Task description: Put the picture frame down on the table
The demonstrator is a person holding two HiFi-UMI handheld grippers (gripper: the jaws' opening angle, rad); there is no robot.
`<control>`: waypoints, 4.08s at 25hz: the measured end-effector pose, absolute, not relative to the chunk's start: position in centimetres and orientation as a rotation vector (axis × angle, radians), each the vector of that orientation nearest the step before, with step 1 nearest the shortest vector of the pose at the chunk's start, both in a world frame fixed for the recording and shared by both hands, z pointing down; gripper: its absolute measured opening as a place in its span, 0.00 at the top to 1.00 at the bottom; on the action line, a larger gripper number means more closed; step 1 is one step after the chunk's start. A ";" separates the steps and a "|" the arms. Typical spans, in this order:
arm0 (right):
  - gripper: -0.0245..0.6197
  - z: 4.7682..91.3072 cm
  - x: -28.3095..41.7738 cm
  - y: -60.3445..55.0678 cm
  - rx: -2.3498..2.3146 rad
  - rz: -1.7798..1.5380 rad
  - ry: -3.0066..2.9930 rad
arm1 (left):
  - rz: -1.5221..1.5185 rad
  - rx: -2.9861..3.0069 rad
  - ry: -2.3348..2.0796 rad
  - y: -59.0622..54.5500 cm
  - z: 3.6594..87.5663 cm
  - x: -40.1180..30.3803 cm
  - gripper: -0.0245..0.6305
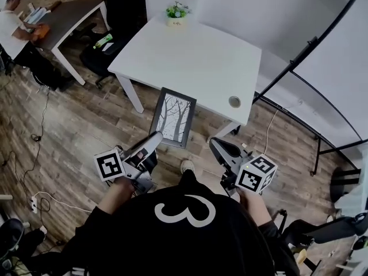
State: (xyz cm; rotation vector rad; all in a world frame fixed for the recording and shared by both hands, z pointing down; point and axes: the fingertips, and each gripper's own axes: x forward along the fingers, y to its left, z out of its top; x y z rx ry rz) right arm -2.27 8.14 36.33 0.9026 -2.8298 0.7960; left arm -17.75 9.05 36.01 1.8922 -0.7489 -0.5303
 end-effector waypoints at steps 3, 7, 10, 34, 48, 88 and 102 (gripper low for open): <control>0.93 36.5 -1.7 4.5 0.893 0.830 -2.846 | -0.494 1.862 -0.769 5.6 36.4 -17.2 0.84; 0.93 38.1 -0.5 1.0 0.893 0.890 -2.843 | -0.483 1.833 -0.778 2.0 37.1 -16.0 0.84; 0.93 39.1 0.7 -3.7 0.876 0.928 -2.828 | -0.457 1.839 -0.804 -2.6 37.1 -14.9 0.84; 0.93 38.0 1.9 -13.7 0.774 0.790 -2.873 | -0.474 1.867 -0.817 -12.5 36.4 -12.0 0.84; 0.93 40.2 3.2 -21.8 0.927 0.908 -2.807 | -0.387 1.823 -0.780 -23.0 39.3 -12.0 0.84; 0.93 47.2 5.0 -28.3 1.095 1.181 -2.625 | -0.202 1.668 -0.693 -32.2 50.7 -10.0 0.84; 0.93 48.2 4.7 -29.4 1.087 1.190 -2.597 | -0.158 1.658 -0.710 -31.9 53.6 -10.1 0.84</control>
